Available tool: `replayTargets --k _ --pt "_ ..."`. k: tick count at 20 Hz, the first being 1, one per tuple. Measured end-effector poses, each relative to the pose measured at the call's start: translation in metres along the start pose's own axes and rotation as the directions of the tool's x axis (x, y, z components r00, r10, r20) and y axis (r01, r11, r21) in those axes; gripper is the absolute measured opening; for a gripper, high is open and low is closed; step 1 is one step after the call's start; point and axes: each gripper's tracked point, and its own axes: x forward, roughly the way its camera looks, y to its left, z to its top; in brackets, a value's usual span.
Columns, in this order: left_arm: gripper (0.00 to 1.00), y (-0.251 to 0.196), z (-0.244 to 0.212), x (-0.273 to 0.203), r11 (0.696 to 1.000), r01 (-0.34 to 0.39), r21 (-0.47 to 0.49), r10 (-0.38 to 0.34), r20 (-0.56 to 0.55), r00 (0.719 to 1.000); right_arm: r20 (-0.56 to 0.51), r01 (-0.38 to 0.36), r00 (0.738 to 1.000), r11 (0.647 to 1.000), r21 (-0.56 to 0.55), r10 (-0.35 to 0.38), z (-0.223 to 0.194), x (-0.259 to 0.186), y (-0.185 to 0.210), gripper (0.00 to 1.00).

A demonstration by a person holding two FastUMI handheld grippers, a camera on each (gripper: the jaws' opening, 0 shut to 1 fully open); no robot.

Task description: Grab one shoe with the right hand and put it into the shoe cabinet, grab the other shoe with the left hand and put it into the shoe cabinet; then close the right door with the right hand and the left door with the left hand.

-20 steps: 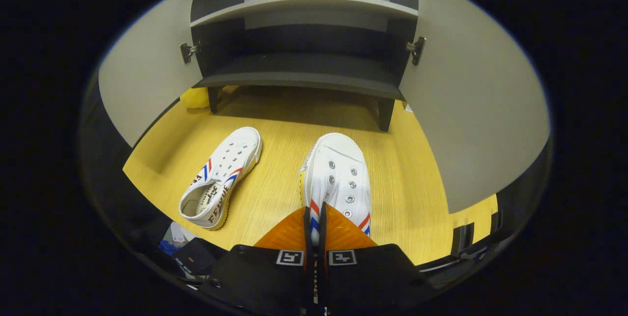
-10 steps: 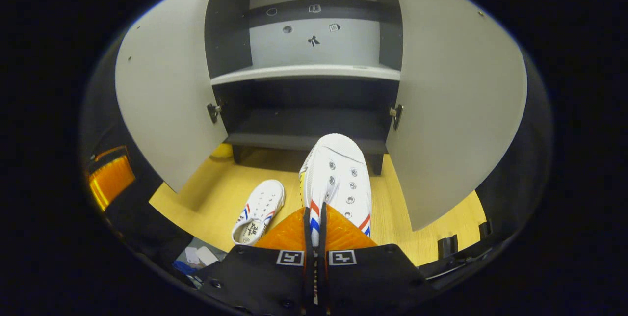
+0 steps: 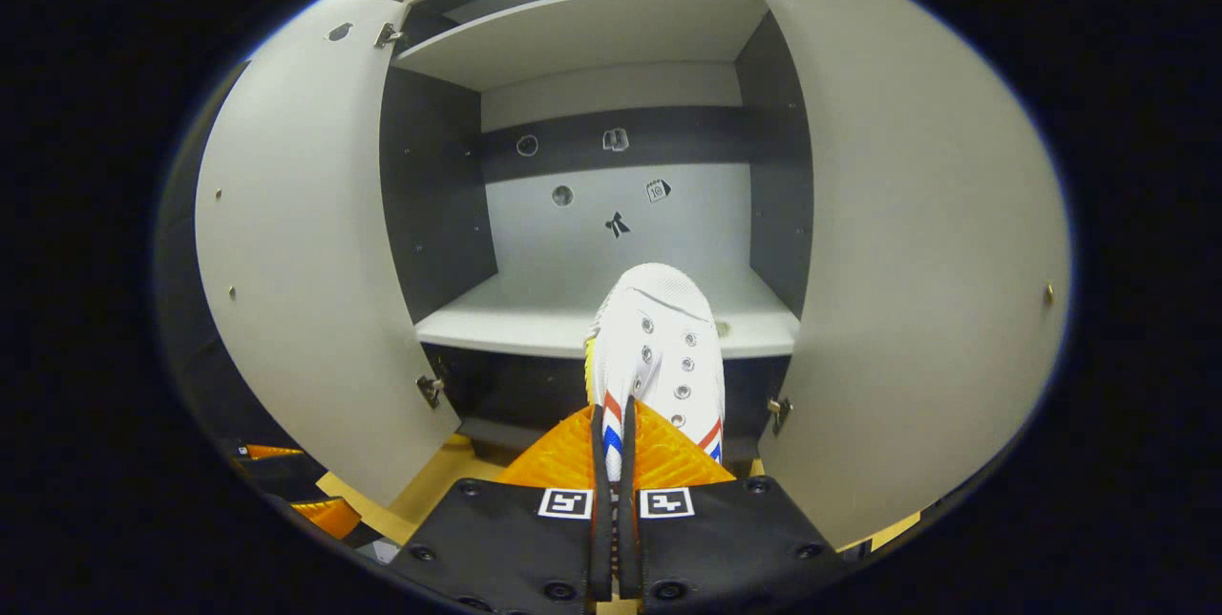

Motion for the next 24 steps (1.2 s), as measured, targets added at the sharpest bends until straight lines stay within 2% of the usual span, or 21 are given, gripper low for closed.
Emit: replayTargets --k 1,2,3,4,6,8,9,10,11,12,15,17,18,19,22,24 --pt "0.95 0.000 0.007 0.002 1.000 -0.010 -0.012 0.010 0.014 1.000 0.026 -0.008 1.000 1.000 -0.014 0.008 0.014 0.014 -0.001 0.04" --pt "0.95 0.001 0.013 0.004 1.000 -0.020 -0.016 0.021 0.026 0.999 0.050 -0.012 0.999 1.000 -0.028 0.014 0.028 0.027 -0.003 0.00" --pt "0.94 0.003 0.015 0.006 0.999 -0.037 -0.012 0.038 0.032 0.999 0.069 -0.014 0.997 0.999 -0.033 0.016 0.040 0.040 -0.005 0.04" --pt "0.95 0.004 0.018 0.007 0.998 -0.059 -0.006 0.059 0.031 0.998 0.084 -0.018 0.996 0.999 -0.028 0.020 0.051 0.053 -0.006 0.00" --pt "0.95 0.008 0.022 0.011 0.994 -0.106 -0.007 0.106 0.026 0.994 0.112 -0.031 0.993 1.000 -0.005 0.031 0.071 0.079 -0.007 0.04" --pt "0.95 0.009 0.031 0.016 0.990 -0.138 -0.040 0.139 0.035 0.990 0.138 -0.030 0.990 1.000 -0.001 0.030 0.088 0.108 -0.008 0.00" --pt "0.95 0.008 0.038 0.019 0.987 -0.150 -0.058 0.153 0.046 0.987 0.146 -0.024 0.989 1.000 -0.007 0.025 0.094 0.122 -0.010 0.04" --pt "0.95 0.008 0.044 0.022 0.984 -0.165 -0.068 0.169 0.053 0.984 0.151 -0.016 0.988 1.000 -0.014 0.018 0.099 0.134 -0.012 0.04" --pt "0.95 0.008 0.048 0.025 0.981 -0.180 -0.070 0.185 0.060 0.981 0.156 -0.008 0.988 1.000 -0.016 0.011 0.104 0.148 -0.014 0.00" --pt "0.95 0.007 0.053 0.027 0.979 -0.192 -0.065 0.196 0.065 0.978 0.163 -0.004 0.987 1.000 -0.013 0.006 0.108 0.159 -0.017 0.04" --pt "0.95 0.007 0.057 0.030 0.972 -0.233 -0.026 0.235 0.063 0.970 0.163 0.019 0.986 1.000 -0.001 -0.018 0.112 0.194 -0.029 0.04" --pt "0.95 0.008 0.060 0.032 0.965 -0.261 -0.034 0.263 0.057 0.963 0.144 0.055 0.988 0.998 0.005 -0.055 0.110 0.215 -0.044 0.04" --pt "1.00 0.008 0.063 0.034 0.960 -0.276 -0.043 0.278 0.058 0.959 0.138 0.069 0.988 0.997 0.019 -0.071 0.110 0.222 -0.049 0.04" --pt "1.00 0.009 0.065 0.035 0.955 -0.293 -0.052 0.296 0.058 0.954 0.135 0.075 0.988 0.997 0.038 -0.079 0.109 0.227 -0.053 0.04" --pt "1.00 0.011 0.068 0.035 0.937 -0.346 -0.058 0.349 0.052 0.936 0.104 0.074 0.991 0.993 0.092 -0.083 0.105 0.247 -0.058 0.04" --pt "1.00 0.012 0.064 0.034 0.927 -0.373 -0.036 0.375 0.044 0.926 0.083 0.061 0.994 0.993 0.105 -0.070 0.098 0.254 -0.058 0.08"
